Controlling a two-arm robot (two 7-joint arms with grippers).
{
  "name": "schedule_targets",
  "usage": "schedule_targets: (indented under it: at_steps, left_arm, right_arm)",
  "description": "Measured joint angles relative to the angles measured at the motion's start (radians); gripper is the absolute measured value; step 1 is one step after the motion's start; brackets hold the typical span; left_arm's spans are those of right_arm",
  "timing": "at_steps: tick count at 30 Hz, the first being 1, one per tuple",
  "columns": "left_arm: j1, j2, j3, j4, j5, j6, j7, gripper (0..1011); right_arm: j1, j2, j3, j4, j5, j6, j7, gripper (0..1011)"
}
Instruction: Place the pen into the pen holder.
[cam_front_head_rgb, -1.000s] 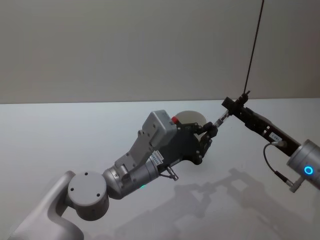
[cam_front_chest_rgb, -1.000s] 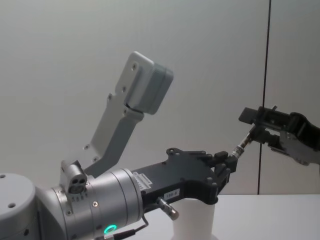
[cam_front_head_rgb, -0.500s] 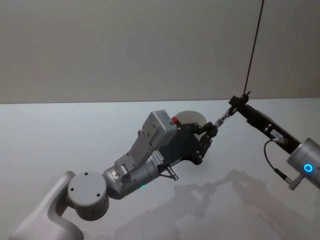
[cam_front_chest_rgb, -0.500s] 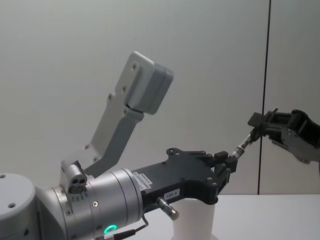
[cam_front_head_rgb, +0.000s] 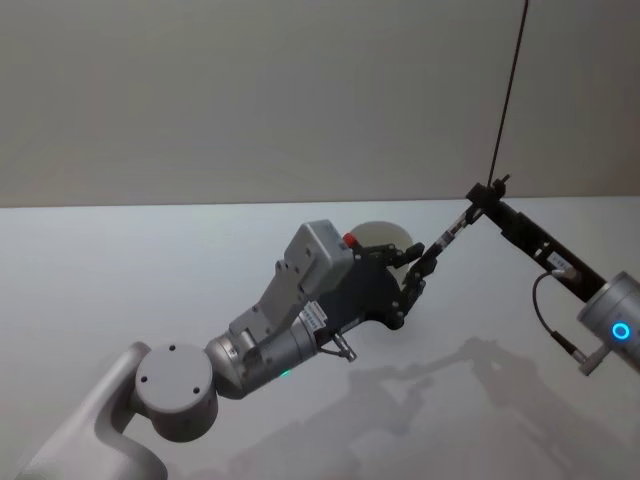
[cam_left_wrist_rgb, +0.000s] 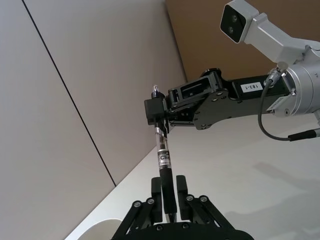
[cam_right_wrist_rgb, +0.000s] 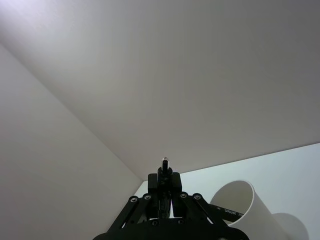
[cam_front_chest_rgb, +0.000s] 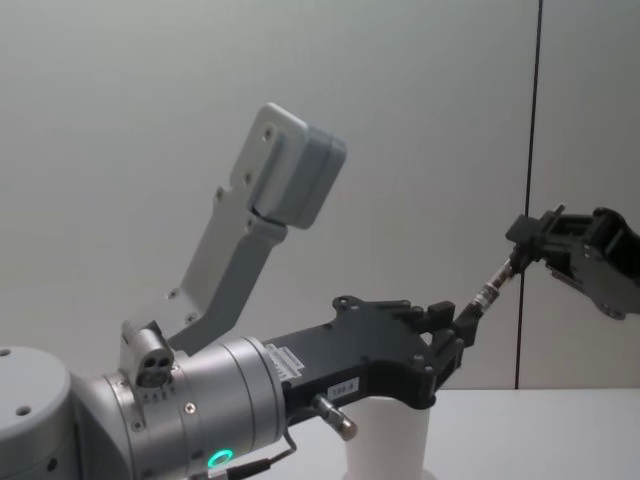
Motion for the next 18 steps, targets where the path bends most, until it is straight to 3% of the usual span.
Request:
schedule_targets:
  at_steps: [2, 12, 18]
  left_arm:
    - [0.0, 0.0, 0.0, 0.0, 0.0, 0.0, 0.0, 204]
    - [0.0, -0.001, 0.0, 0.0, 0.0, 0.0, 0.0, 517]
    - [0.0, -0.001, 0.0, 0.0, 0.0, 0.0, 0.0, 732]
  right_arm:
    - [0.0, 0.0, -0.001, 0.0, 0.003, -0.001, -0.001, 134]
    - [0.001, 0.003, -0.009, 0.001, 0.008, -0.01, -0.003, 134]
    - [0.003, 0.006, -0.016, 0.003, -0.017, -0.036, 0.002, 134]
